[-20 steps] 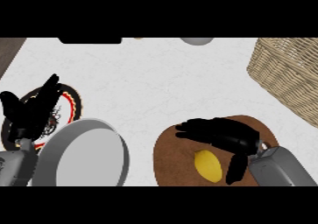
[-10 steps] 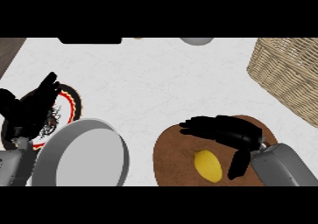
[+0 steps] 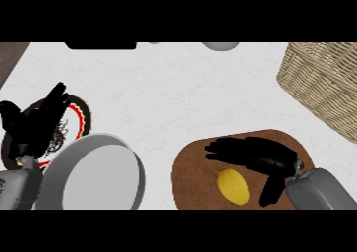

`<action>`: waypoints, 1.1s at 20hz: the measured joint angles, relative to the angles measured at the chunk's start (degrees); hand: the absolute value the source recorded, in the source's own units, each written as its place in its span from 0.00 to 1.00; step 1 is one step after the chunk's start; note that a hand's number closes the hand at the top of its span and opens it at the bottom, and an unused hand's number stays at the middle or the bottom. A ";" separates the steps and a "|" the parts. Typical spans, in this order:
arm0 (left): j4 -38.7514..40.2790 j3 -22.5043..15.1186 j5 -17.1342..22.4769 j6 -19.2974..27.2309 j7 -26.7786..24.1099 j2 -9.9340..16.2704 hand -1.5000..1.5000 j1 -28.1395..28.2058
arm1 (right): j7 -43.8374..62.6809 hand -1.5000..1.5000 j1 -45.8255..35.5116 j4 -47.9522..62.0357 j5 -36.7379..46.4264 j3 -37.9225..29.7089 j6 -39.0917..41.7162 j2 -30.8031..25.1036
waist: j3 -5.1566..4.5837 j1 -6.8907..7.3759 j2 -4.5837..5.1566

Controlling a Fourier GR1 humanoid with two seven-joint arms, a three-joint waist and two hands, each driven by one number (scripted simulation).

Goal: Pick the lemon from the cutting board and place it in the basket

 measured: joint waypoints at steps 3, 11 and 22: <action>0.76 0.78 -0.07 -0.69 0.42 0.24 0.50 -1.05 | -1.56 0.00 0.71 1.71 2.53 0.72 -2.30 0.12 | 0.01 -0.03 0.02; -0.19 1.64 -0.86 -1.24 1.02 -0.60 0.50 -0.60 | -3.44 1.00 2.33 1.86 8.80 2.28 -5.01 1.25 | 0.01 -0.03 0.00; 0.13 2.09 -1.79 -1.78 0.26 -1.33 0.50 -0.26 | 3.99 1.00 2.94 4.45 15.29 -0.02 -8.74 8.40 | -0.37 -0.25 -0.24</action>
